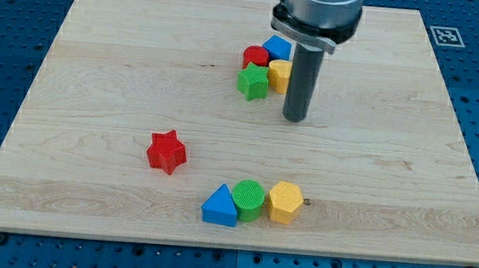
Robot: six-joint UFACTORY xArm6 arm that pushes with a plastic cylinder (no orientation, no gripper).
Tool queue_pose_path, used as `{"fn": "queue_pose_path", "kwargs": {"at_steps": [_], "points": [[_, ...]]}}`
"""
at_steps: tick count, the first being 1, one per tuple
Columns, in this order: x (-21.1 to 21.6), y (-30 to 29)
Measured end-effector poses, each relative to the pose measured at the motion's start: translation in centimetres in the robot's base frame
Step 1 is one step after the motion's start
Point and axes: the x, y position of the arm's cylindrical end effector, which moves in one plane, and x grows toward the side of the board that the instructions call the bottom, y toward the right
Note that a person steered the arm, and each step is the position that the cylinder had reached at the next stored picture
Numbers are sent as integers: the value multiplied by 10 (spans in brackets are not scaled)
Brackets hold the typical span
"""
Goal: Move the red star above the yellow hexagon
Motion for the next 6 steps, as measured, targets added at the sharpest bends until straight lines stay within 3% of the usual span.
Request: {"fn": "queue_pose_path", "kwargs": {"at_steps": [1, 2, 3, 6], "points": [[37, -1], [64, -43], [72, -107], [72, -149]]}}
